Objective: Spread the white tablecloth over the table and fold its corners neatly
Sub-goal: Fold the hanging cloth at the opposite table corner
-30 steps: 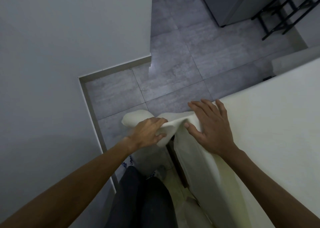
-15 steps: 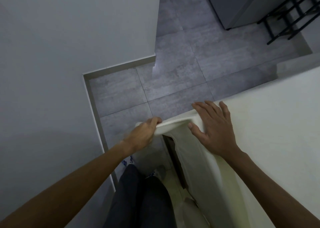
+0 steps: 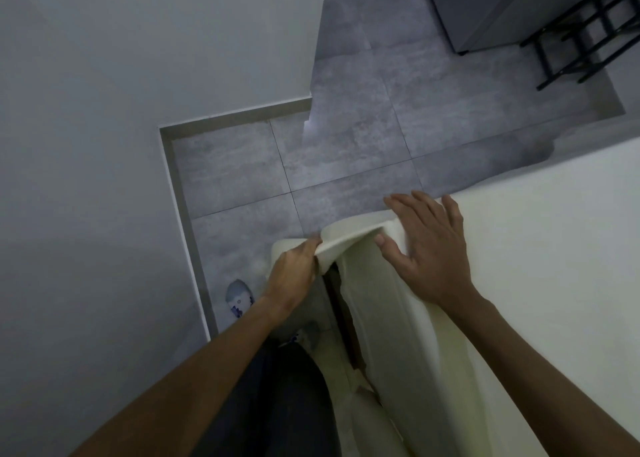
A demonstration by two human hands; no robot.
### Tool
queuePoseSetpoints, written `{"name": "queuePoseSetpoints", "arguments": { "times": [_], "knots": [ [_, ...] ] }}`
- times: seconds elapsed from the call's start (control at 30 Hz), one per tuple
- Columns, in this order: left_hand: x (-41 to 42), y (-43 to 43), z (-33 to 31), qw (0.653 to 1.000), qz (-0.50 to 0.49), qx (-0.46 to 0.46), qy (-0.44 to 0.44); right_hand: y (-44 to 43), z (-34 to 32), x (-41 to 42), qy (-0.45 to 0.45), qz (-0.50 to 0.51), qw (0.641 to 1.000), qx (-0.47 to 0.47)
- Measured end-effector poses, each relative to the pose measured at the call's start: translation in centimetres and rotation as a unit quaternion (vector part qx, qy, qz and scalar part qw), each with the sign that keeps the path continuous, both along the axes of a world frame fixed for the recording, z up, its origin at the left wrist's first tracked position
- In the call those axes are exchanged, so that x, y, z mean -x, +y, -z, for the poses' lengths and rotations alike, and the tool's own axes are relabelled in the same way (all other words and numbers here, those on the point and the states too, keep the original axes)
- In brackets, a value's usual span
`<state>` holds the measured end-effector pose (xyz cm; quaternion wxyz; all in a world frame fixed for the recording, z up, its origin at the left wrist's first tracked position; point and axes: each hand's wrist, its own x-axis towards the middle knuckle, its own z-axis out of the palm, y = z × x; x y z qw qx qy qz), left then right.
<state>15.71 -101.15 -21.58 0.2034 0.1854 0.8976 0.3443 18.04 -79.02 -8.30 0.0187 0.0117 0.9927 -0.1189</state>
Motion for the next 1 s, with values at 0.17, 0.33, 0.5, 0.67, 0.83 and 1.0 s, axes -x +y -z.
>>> {"name": "queuePoseSetpoints", "arguments": {
  "times": [0.17,0.33,0.5,0.67,0.83,1.0],
  "knots": [
    [-2.6,-0.3,-1.2,0.997,0.014,-0.021,-0.068,0.0,-0.2,0.0,0.002,-0.005,1.0,0.003],
    [-5.4,2.5,-2.3,0.987,-0.049,-0.073,-0.136,0.0,0.0,0.1,0.002,-0.006,1.0,0.012],
    [-5.4,5.9,-2.7,0.986,-0.119,-0.046,-0.108,0.1,0.1,0.1,0.009,-0.008,1.0,0.011],
    [-7.1,6.7,-2.4,0.973,-0.168,-0.043,-0.153,0.0,0.4,0.1,0.012,-0.005,1.0,0.011],
    [-8.2,7.7,-3.1,0.946,-0.229,-0.081,-0.216,0.0,0.3,0.0,0.01,-0.001,1.0,0.013],
    [-9.0,10.3,-3.4,0.932,-0.249,-0.125,-0.23,0.0,-0.3,0.1,-0.012,0.004,1.0,0.02]
  ]
}}
